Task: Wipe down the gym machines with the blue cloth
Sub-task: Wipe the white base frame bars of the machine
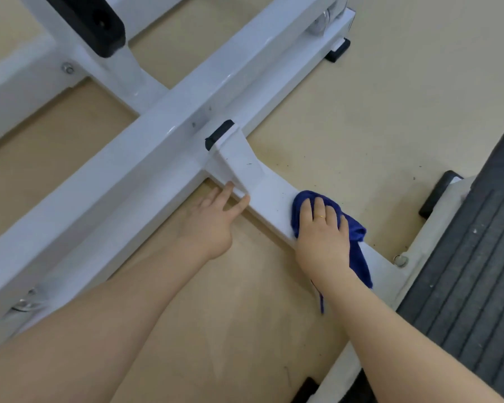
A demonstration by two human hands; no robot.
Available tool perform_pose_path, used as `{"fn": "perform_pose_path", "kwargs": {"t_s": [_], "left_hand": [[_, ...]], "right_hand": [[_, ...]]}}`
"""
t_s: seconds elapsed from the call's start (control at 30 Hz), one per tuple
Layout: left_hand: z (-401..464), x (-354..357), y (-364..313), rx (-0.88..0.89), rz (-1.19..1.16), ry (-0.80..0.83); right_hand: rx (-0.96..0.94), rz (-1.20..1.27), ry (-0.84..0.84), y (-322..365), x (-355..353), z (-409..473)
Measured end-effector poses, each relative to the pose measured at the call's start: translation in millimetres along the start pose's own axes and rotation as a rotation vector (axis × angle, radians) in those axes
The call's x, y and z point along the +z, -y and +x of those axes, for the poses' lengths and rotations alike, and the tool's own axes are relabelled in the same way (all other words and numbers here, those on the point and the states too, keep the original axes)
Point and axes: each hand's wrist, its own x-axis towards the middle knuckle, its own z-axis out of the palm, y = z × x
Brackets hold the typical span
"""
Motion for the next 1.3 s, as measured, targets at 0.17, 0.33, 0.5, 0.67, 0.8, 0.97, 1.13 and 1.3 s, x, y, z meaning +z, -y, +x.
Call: {"fn": "perform_pose_path", "kwargs": {"t_s": [0.17,0.33,0.5,0.67,0.8,0.97,1.13,1.3], "left_hand": [[-4.5,-3.8,21.4,0.057,-0.039,-0.006],[-42.0,3.0,56.8,0.053,0.009,-0.188],[-62.4,-4.8,73.8,0.016,0.109,-0.273],[-72.4,4.0,76.0,-0.032,0.125,-0.147],[-61.9,27.5,48.7,-0.01,0.006,-0.027],[-61.0,42.8,13.5,0.157,-0.132,-0.099],[-54.5,34.0,-9.9,0.22,-0.183,-0.134],[-42.5,27.8,-43.6,0.237,-0.227,-0.169]], "right_hand": [[-0.656,-0.333,-0.145,0.1,19.5,-4.8],[-0.806,-0.956,0.157,52.3,24.5,41.0],[-0.811,-0.8,-0.158,112.2,1.9,70.2],[-0.746,-1.161,-0.074,64.9,-1.6,22.8],[-0.734,-1.215,-0.099,68.3,-5.7,32.1],[-0.723,-1.119,-0.019,50.2,-5.0,13.6],[-0.788,-1.183,0.325,-17.1,-15.3,-23.9],[-0.529,-0.746,0.276,-16.0,-13.6,-30.6]]}}
